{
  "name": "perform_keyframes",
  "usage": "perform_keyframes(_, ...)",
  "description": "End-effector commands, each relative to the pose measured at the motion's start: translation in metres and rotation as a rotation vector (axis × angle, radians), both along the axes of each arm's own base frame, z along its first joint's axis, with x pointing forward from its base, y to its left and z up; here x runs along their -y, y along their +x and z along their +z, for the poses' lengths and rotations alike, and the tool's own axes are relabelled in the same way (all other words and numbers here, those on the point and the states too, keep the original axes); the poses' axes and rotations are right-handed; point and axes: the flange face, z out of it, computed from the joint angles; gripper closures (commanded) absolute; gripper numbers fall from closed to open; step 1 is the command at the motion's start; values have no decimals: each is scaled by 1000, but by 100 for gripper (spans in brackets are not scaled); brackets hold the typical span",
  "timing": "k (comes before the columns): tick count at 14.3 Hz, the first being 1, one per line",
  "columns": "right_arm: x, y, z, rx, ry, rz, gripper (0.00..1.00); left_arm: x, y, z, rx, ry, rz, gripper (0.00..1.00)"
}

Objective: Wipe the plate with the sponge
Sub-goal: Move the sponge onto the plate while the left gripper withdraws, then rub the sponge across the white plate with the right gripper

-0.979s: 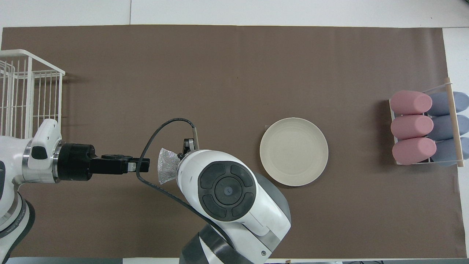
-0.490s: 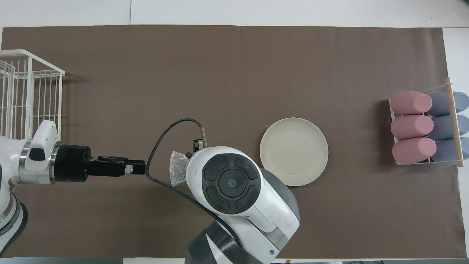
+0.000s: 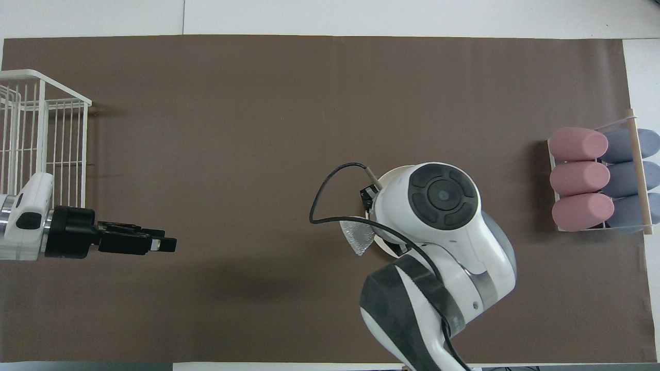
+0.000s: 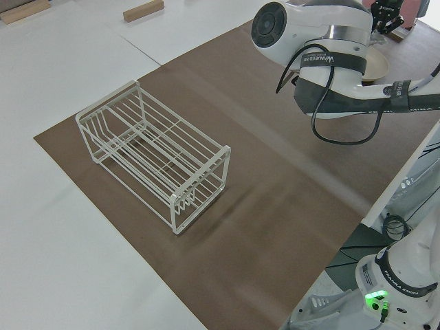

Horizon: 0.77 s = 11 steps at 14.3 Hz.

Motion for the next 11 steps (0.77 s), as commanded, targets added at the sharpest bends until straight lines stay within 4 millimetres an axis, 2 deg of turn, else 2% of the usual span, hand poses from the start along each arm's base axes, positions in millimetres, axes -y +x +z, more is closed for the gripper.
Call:
perform_keyframes(1, 46, -16, -43, 39, -6, 51, 100, -16, 2, 8, 7, 103, -19, 0)
perform_keyframes(3, 72, -10, -78, 52, 9, 56, 100, -23, 4, 10, 21, 180, -42, 0)
perform_keyframes(5, 82, -16, -102, 79, 18, 65, 100, -29, 7, 8, 33, 242, -56, 0)
perform_keyframes(8, 80, -19, -108, 76, 36, 51, 100, -29, 7, 7, 29, 324, -71, 0)
perform_keyframes(11, 76, -16, -124, 79, 67, 37, 100, -27, 11, 7, 60, 407, -93, 0)
